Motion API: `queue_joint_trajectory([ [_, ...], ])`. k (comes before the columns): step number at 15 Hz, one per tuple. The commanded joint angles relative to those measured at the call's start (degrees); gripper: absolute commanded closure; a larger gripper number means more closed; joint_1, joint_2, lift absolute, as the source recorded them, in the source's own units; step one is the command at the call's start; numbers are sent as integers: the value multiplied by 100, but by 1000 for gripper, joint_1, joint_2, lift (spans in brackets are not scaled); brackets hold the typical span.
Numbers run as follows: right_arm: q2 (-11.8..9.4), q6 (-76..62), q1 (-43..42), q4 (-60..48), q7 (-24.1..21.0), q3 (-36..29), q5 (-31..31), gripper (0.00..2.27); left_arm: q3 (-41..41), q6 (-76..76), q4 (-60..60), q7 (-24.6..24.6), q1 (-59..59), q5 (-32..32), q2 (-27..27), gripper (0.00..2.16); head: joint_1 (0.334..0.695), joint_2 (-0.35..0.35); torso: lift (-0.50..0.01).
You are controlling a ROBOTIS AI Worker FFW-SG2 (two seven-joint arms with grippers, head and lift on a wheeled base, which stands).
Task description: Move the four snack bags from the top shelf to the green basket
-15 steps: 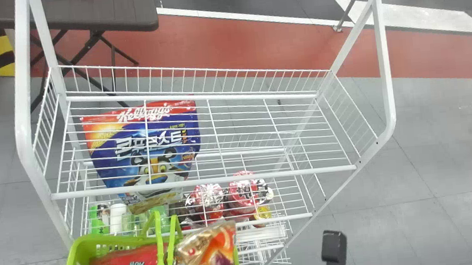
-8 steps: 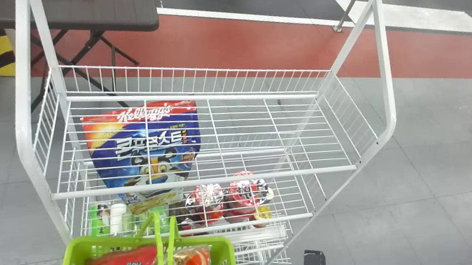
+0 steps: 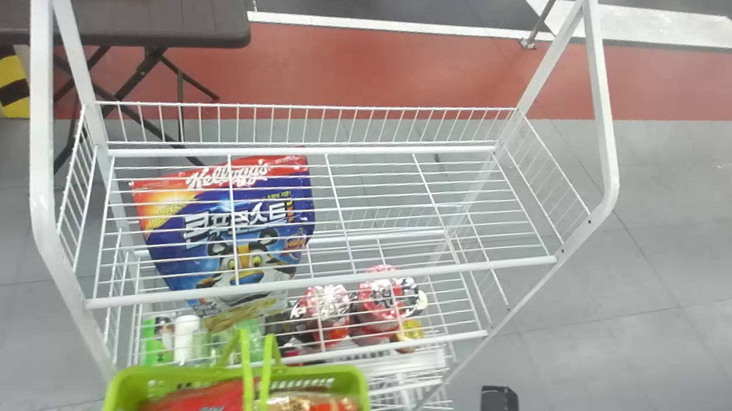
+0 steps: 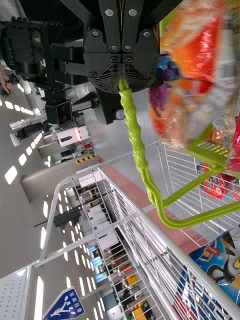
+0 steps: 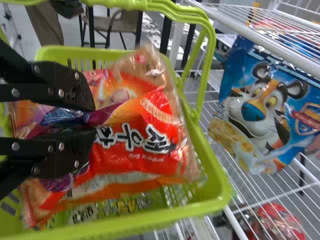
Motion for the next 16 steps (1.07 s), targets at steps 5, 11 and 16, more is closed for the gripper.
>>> queue_joint_trajectory([
  [5,5,-1698,193,-609,-139,266,920,63,20,0,-33,26,9,-9,-53,1730,695,-350,0],
  [11,5,-6954,756,-679,-921,1312,2731,33,11,0,-16,70,0,-9,-53,1730,695,-350,0],
  [16,5,-7218,896,-864,-1615,1760,3328,36,11,0,-16,62,0,-9,-44,1730,695,-350,0],
])
